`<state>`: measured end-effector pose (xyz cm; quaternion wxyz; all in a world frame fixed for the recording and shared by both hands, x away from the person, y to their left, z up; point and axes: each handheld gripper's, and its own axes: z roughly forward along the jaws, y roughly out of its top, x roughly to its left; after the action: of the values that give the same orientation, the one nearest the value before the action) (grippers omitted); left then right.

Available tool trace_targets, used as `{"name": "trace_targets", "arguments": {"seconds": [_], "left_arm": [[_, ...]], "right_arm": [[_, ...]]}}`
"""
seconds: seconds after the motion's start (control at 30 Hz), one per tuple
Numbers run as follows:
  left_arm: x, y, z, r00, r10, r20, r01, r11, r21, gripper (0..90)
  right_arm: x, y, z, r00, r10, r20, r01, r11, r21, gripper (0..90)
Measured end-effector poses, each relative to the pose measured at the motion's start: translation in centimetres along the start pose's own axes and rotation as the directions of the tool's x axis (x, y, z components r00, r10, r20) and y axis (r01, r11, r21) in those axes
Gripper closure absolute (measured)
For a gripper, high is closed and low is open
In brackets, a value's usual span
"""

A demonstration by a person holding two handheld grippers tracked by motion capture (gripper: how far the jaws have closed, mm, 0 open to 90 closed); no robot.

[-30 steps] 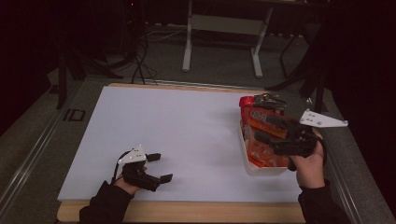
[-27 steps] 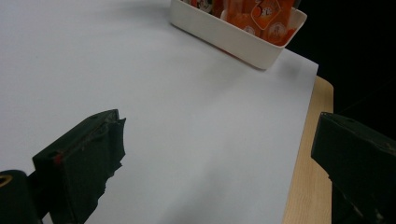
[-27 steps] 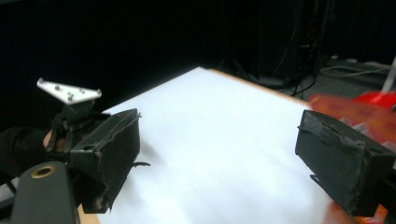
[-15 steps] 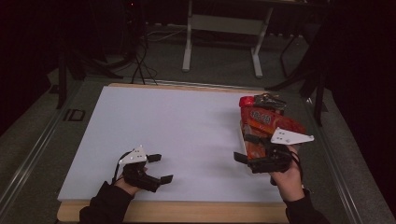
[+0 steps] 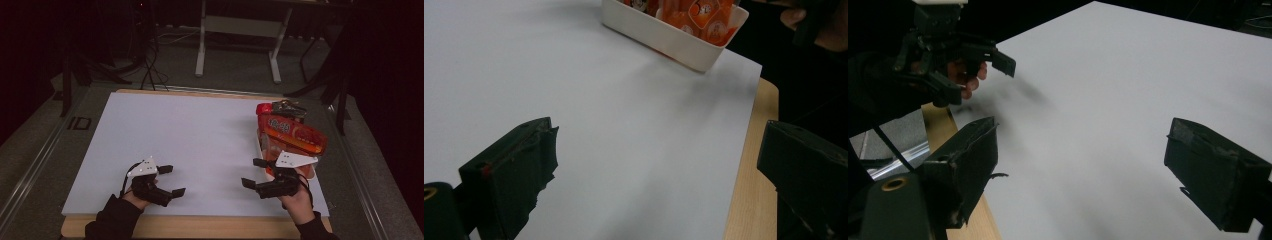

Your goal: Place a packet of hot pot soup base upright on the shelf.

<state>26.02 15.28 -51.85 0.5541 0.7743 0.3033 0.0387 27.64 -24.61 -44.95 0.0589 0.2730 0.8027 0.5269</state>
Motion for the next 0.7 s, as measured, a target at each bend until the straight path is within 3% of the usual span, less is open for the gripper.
{"name": "trace_targets", "arguments": {"seconds": [0.3, 0.4, 0.7], "left_arm": [[-0.1, 0.0, -0.1, 1.0, 0.005, 0.001, -0.005, 1.0, 0.0, 2.7], [-0.1, -0.1, -0.1, 1.0, 0.007, 0.002, -0.007, 1.0, 0.0, 2.7], [-0.3, -0.1, 0.0, 0.9998, 0.017, 0.008, -0.017, 0.9998, 0.001, 2.7]], "right_arm": [[0.2, -1.2, 0.2, 0.9999, -0.012, -0.007, 0.012, 1.0, 0.016, 13.6], [0.3, -1.6, 0.2, 0.9992, -0.038, 0.011, 0.038, 0.999, 0.024, 13.4], [0.3, -2.8, 0.3, 0.9992, -0.039, 0.001, 0.039, 0.998, 0.052, 13.3]]}}
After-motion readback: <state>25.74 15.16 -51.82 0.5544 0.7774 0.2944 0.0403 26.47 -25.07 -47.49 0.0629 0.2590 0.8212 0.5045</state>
